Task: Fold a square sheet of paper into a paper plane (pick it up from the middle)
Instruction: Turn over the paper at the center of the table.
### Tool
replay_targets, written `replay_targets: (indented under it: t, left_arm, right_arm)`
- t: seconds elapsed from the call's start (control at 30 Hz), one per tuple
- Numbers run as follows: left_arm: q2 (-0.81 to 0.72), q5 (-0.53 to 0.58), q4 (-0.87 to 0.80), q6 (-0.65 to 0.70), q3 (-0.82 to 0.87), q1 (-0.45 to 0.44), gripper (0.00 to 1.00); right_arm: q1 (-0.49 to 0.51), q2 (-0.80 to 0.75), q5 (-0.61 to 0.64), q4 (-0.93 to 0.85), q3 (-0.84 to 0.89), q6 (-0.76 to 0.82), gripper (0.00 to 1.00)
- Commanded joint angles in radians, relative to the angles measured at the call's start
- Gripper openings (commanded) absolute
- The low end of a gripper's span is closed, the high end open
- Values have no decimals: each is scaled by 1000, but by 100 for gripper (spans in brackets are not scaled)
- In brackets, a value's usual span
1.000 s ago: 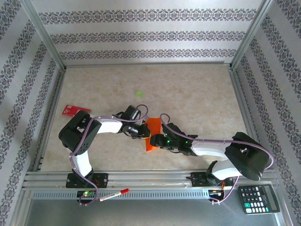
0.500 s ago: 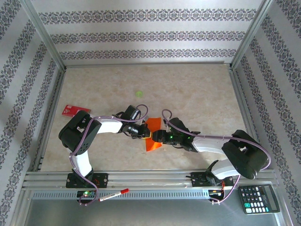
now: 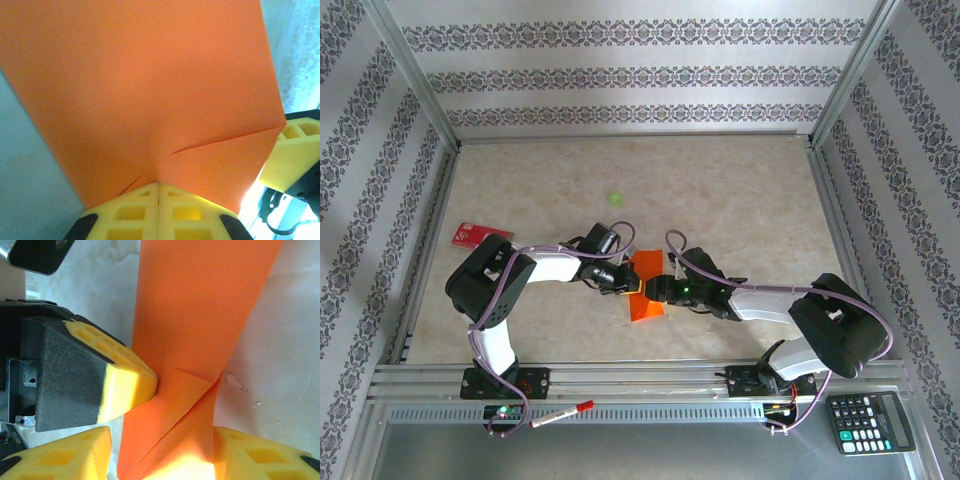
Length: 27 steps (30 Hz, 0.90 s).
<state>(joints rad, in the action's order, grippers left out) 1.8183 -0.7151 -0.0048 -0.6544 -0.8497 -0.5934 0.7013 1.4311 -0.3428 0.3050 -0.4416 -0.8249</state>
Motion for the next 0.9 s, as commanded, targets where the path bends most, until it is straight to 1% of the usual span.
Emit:
replay_targets:
  t: [0.0, 0.17, 0.37, 0.47, 0.5, 0.63, 0.7, 0.77, 0.87]
  left_arm:
    - [41, 28, -85, 28, 3, 7, 0]
    - [38, 29, -89, 31, 6, 7, 0]
    - [38, 30, -83, 28, 12, 7, 0]
    - [38, 33, -84, 28, 11, 7, 0]
    - [40, 34, -85, 30, 11, 7, 0]
    - [42, 35, -91, 33, 8, 7, 0]
    - [42, 37, -93, 35, 7, 7, 0]
    - [43, 39, -96, 35, 8, 7, 0]
    - [41, 40, -93, 33, 12, 7, 0]
  right_arm:
    - [-31, -20, -33, 32, 14, 52, 55]
    - [-56, -18, -96, 34, 4, 76, 54]
    - [-34, -46, -79, 97, 73, -34, 51]
    - [9, -70, -22, 119, 92, -104, 47]
    - [25, -83, 7, 120, 125, -126, 46]
    - [88, -139, 117, 123, 171, -213, 38]
    - [120, -162, 164, 119, 182, -248, 35]
    - [147, -188, 211, 116, 195, -276, 34]
    - [166, -227, 260, 88, 210, -295, 29]
